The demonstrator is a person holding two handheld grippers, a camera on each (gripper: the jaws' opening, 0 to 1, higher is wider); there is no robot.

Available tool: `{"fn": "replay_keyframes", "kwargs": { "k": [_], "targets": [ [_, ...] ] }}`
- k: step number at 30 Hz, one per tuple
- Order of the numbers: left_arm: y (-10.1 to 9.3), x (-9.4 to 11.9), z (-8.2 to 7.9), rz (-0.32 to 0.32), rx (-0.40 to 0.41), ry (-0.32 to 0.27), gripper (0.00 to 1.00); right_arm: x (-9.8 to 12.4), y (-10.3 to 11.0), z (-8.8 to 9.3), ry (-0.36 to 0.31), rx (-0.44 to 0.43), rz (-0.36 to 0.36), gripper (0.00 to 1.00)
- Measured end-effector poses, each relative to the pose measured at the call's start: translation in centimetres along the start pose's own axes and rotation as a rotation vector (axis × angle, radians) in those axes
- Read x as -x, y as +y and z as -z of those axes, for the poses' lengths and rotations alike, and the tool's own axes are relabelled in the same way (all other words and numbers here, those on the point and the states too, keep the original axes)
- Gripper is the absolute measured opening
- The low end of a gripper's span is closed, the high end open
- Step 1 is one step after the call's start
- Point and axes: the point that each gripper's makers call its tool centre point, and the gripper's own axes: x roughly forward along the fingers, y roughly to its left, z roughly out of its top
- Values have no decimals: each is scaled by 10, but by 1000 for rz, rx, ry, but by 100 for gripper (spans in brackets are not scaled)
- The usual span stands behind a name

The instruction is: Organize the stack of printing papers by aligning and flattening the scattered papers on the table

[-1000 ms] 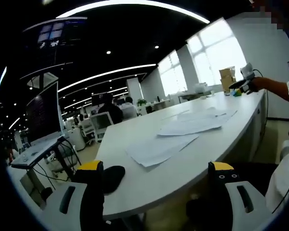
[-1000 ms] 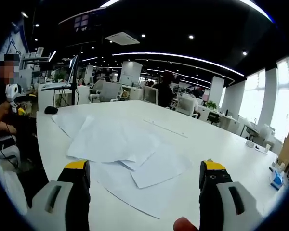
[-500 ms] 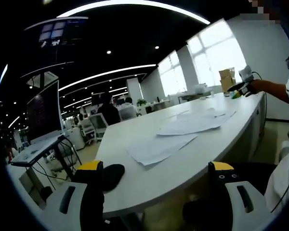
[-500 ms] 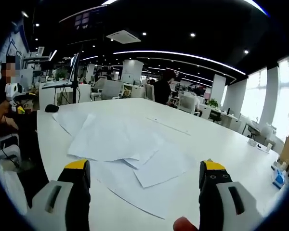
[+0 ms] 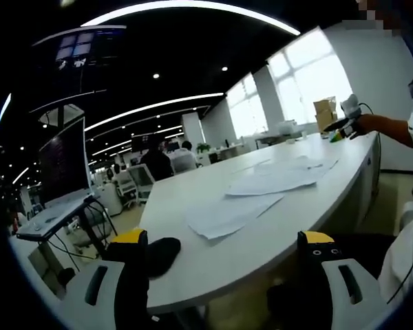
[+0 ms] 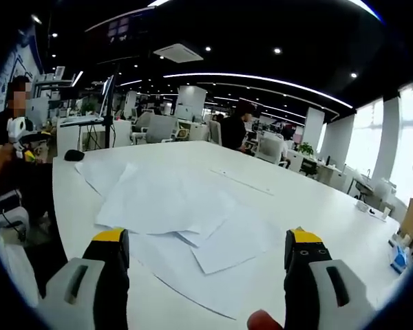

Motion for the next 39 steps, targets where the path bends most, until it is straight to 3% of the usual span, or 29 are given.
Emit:
{"fn": "replay_keyframes", "kwargs": {
  "k": [16, 25, 39],
  "targets": [
    [-3, -5, 0, 6, 5, -7, 91, -12, 0, -5, 23, 20, -19, 88],
    [2, 3, 0, -8, 4, -10, 91, -23, 9, 1, 30, 6, -37, 88],
    [-3, 9, -1, 3, 11, -29, 91, -13, 14, 3, 13, -8, -29, 88]
  ]
}}
